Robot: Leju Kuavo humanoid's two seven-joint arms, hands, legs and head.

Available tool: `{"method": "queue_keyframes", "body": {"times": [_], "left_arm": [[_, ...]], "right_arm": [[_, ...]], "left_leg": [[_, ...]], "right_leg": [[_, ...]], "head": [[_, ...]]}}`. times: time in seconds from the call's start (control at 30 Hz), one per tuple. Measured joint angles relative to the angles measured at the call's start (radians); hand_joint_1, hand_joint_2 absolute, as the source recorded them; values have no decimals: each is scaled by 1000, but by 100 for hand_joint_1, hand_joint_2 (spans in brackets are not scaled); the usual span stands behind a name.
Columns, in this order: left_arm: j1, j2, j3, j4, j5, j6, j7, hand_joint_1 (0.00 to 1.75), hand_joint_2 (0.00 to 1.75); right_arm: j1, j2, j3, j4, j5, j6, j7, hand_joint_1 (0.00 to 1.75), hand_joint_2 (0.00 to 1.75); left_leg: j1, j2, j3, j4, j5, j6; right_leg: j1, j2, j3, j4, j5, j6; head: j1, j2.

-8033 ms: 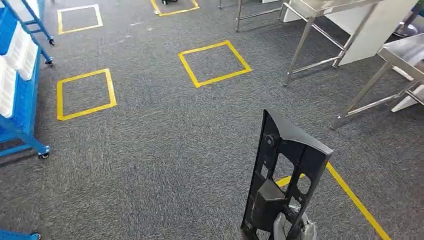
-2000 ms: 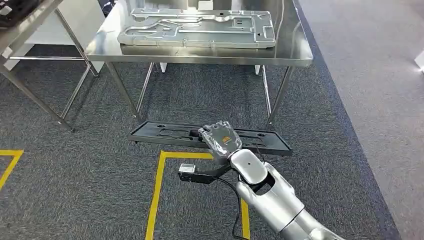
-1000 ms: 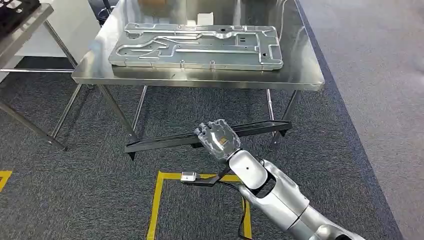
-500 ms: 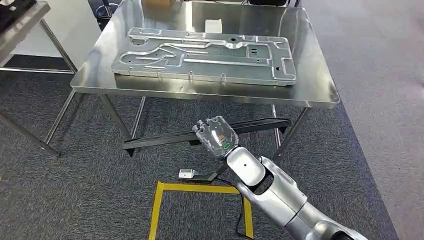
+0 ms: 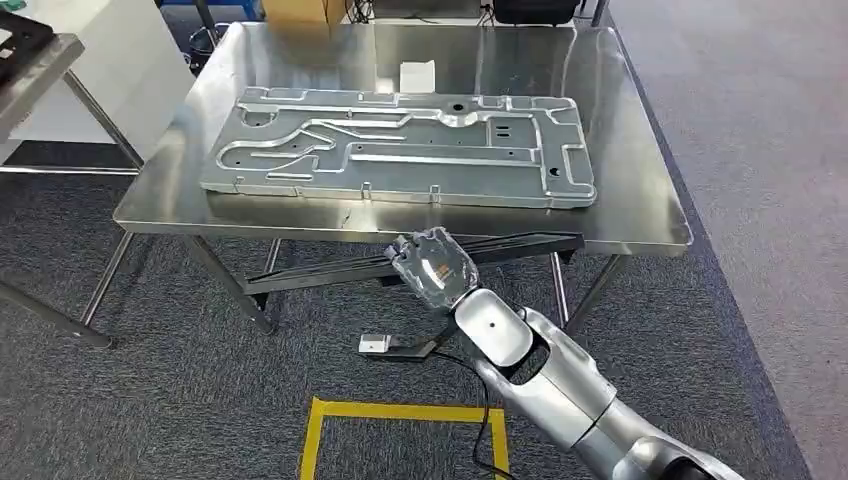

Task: Take the parts from the cabinet and place them on the table.

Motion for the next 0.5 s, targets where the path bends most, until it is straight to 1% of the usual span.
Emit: {"method": "queue_keyframes", "body": {"times": [0.03,0.07,0.1,0.13,0.17,0.2,0.23,0.27,0.3,0.33,0.37,0.4,0.43,0.47,0.5], "left_arm": [[2,0,0,0,0,0,0,0,0],[4,0,0,0,1,0,0,0,0],[7,1,0,0,3,-1,0,0,0],[13,1,0,0,3,-2,1,0,0],[11,1,0,0,3,-2,1,0,0],[8,1,0,0,5,-2,2,0,0],[8,1,0,0,6,-2,3,0,0],[7,0,0,0,7,-2,3,0,0],[6,-2,0,0,9,-2,3,0,0],[5,-2,0,0,9,-2,3,0,0],[5,-2,0,0,9,-1,3,0,0],[4,-2,0,0,9,0,3,0,0],[4,-2,0,0,9,1,3,0,0],[4,-2,0,0,10,0,3,0,0],[5,-2,0,0,10,0,3,0,0]], "right_arm": [[-5,-2,0,-3,0,2,-4,175,175],[-13,-5,0,-10,0,2,-6,175,175],[-24,-9,0,-22,4,3,-6,175,175],[-38,-15,0,-30,6,5,-6,175,175],[-49,-18,0,-39,6,9,-8,175,175],[-61,-25,-3,-52,6,13,-8,175,175],[-67,-31,-9,-62,5,14,-9,175,175],[-75,-37,-18,-74,-2,14,-9,175,175],[-82,-42,-27,-85,-7,14,-10,175,175],[-87,-48,-36,-93,-11,14,-10,175,175],[-92,-55,-44,-96,-14,14,-11,175,175],[-92,-60,-50,-98,-18,14,-11,175,175],[-90,-64,-54,-98,-21,14,-13,175,175],[-87,-69,-56,-98,-24,14,-15,175,175],[-84,-74,-61,-98,-26,14,-15,175,175]], "left_leg": [[1,0,-3,-42,11,-1],[1,1,1,-107,62,2],[1,1,4,-187,170,9],[-2,3,-5,-250,288,14],[-6,2,-3,-246,286,19],[-8,0,9,-245,282,25],[-7,-1,13,-252,276,32],[-8,-1,24,-255,270,40],[-2,-2,41,-262,268,46],[-2,-2,56,-265,259,52],[-2,-2,66,-267,249,55],[-2,-2,78,-268,236,57],[-2,-3,90,-268,224,57],[-2,-4,104,-268,211,58],[-2,-7,122,-268,197,58]], "right_leg": [[0,1,21,0,-16,2],[0,2,42,0,-32,5],[0,1,62,0,-50,9],[4,3,71,4,-63,14],[5,7,78,6,-78,21],[4,6,83,0,-92,28],[4,4,94,2,-88,34],[5,4,93,7,-79,40],[3,2,86,31,-77,43],[2,-2,56,95,-60,49],[0,-3,7,168,-62,55],[-2,-4,-47,236,-88,58],[-3,-5,-93,282,-133,59],[-3,-6,-129,305,-174,62],[-2,-7,-154,299,-194,61]], "head": [[0,0],[0,0],[0,0],[0,0],[-1,0],[0,0],[0,0],[0,0],[-1,0],[3,0],[5,0],[3,0],[4,0],[4,0],[5,0]]}}
